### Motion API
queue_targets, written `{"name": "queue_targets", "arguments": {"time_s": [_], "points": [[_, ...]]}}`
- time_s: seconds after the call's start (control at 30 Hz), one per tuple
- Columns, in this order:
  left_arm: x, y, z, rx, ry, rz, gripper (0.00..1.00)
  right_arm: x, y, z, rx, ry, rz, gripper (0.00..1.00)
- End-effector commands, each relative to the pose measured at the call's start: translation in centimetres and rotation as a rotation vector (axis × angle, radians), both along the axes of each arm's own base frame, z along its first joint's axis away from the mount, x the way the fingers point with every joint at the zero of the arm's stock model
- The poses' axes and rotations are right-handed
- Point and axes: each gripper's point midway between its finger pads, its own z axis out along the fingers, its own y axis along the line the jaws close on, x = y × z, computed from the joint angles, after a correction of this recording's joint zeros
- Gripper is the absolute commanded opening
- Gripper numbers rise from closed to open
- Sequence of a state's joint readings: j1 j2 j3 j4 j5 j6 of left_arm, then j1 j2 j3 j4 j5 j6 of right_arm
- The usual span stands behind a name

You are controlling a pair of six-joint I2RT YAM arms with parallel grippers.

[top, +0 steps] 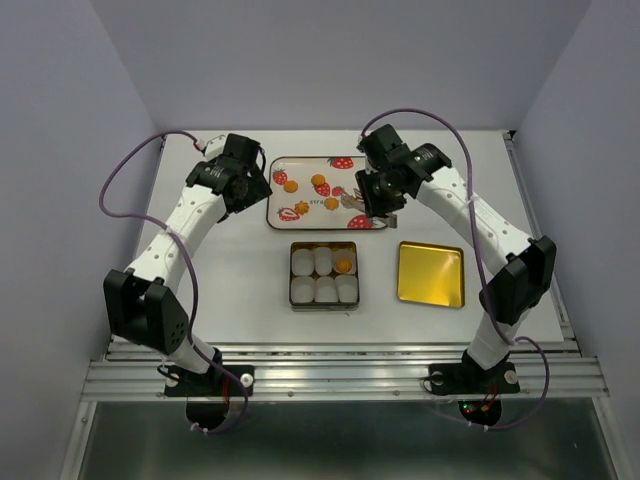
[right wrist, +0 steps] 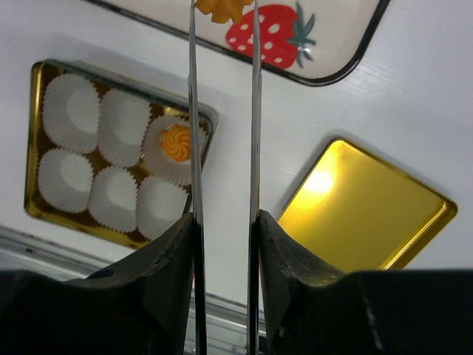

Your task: Pack the cookies

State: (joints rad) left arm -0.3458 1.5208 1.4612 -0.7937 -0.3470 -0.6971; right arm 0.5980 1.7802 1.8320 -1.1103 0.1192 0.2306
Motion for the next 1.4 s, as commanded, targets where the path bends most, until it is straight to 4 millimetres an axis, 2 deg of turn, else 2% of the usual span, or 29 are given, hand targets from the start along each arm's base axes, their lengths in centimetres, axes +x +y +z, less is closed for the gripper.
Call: {"name": "queue_targets", "arguments": {"time_s": [0.0, 0.27, 0.47, 0.6, 0.87, 1.0, 1.1, 1.37], "points": [[1.1, -0.3, 1.9, -0.012, -0.062, 0.007, 0.99, -3.3, 1.1, 3.9, 0.078, -0.018, 0.081, 0.40], [1.4, -0.7, 1.8, -0.019, -0.062, -0.002, 0.99, -8.6, 1.3, 5.0, 0.111, 0.068, 0.157, 0.41], [1.5, -0.7, 1.5, -0.013, -0.057, -0.004, 0.99, -11.5, 1.9, 4.5, 0.094, 0.124, 0.217, 0.41], [1.6, -0.7, 1.3, -0.007, -0.056, -0.002, 0.99, -13.4, 1.2, 3.7, 0.046, 0.157, 0.237, 0.41], [2.0, -0.6, 0.5, 0.012, -0.070, -0.002, 0.99, -16.0, 1.2, 2.7, 0.043, 0.208, 0.260, 0.41], [1.8, -0.5, 0.2, 0.010, -0.073, 0.003, 0.99, -17.1, 0.4, 2.0, 0.023, 0.238, 0.263, 0.41], [1.5, -0.5, -0.4, 0.011, -0.065, 0.003, 0.99, -17.6, -0.4, 1.2, 0.003, 0.248, 0.265, 0.41], [1.0, -0.8, -1.0, 0.010, -0.054, 0.004, 0.99, -18.3, -0.1, 0.8, 0.015, 0.265, 0.296, 0.42]]}}
